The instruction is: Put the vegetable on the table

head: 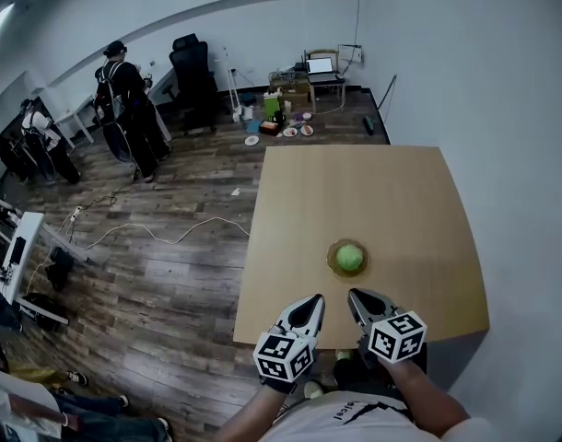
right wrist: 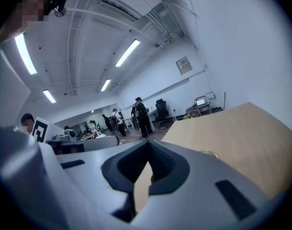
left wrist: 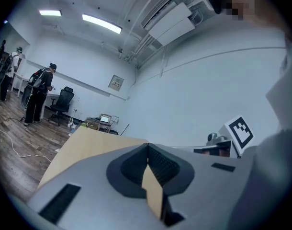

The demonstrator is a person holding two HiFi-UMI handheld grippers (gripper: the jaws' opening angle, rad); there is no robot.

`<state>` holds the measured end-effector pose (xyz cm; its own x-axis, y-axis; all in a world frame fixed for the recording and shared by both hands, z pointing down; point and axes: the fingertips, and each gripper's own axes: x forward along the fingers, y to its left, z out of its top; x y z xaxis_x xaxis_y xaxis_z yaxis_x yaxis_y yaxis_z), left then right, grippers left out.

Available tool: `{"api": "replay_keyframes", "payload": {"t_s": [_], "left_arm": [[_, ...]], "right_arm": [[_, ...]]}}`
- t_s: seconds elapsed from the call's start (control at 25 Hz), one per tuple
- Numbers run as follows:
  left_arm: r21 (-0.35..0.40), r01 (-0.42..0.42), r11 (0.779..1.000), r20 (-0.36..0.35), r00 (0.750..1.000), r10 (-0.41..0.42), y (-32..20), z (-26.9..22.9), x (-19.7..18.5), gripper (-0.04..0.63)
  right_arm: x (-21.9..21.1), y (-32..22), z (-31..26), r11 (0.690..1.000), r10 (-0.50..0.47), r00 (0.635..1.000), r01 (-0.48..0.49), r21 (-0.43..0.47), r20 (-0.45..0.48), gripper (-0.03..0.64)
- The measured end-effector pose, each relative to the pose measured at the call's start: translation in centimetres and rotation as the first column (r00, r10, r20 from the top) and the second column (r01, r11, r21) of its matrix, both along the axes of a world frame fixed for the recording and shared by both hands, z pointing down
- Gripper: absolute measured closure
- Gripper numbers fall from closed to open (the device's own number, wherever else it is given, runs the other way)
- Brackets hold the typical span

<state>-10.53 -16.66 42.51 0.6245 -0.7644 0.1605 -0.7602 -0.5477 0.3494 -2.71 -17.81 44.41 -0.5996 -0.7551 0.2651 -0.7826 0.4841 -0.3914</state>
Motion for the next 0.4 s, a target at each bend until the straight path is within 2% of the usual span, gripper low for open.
{"api": "replay_keyframes", "payload": {"t_s": [0.4], "left_arm": [[0.016,-0.003,1.0,-0.003,1.0,0.003,0.4,-1.2,-0.5,0.581]], "right_arm": [[-0.6,0.4,-1.1,1.0,0.001,1.0,-0.001,0.02,-0.023,0.603]]}}
